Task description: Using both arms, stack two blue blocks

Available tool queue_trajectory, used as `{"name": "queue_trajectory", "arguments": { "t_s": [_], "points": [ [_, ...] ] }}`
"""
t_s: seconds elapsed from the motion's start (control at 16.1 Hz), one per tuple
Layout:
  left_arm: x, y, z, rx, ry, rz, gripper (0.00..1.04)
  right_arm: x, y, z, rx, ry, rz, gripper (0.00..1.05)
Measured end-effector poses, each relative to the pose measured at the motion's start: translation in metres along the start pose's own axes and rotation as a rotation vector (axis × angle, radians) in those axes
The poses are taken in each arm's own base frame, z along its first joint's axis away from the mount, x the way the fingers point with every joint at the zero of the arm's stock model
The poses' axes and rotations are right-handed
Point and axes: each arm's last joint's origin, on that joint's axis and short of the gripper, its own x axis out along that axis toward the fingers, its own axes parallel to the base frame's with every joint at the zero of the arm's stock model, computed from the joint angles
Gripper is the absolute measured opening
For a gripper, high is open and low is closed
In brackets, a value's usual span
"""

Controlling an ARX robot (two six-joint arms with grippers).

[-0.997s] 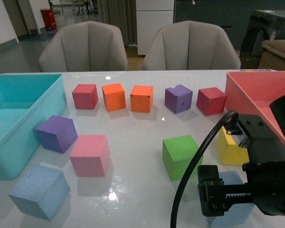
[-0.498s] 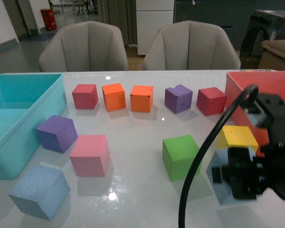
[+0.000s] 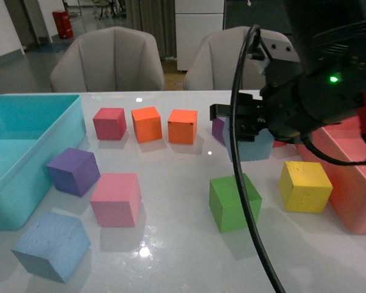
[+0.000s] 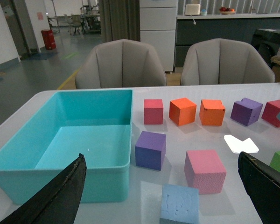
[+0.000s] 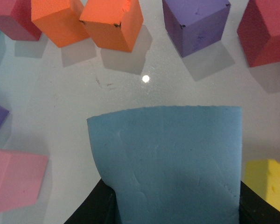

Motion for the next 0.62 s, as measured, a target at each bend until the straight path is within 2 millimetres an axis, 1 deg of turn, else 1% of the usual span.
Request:
{"name": "queue_trajectory", "arguments": {
  "t_s": [0.19, 0.31, 0.44, 0.5, 0.62],
  "points": [
    [0.000, 0.000, 0.000, 0.000, 0.000, 0.000, 0.98, 0.033, 0.012, 0.019, -0.014, 0.014, 0.028, 0.42],
    [0.000, 0.000, 0.000, 0.000, 0.000, 0.000, 0.98, 0.052, 0.019, 0.024, -0.039, 0.037, 0.053, 0.42],
    [0.000, 0.000, 0.000, 0.000, 0.000, 0.000, 0.98, 0.070, 0.029, 0.020, -0.078, 0.074, 0.084, 0.42],
    [0.000, 0.000, 0.000, 0.000, 0.000, 0.000, 0.98, 0.084, 0.037, 0.012, -0.139, 0.122, 0.124, 0.42],
    [0.000, 0.000, 0.000, 0.000, 0.000, 0.000, 0.98, 0.091, 0.047, 0.009, -0.179, 0.150, 0.160, 0.42]
  ]
}}
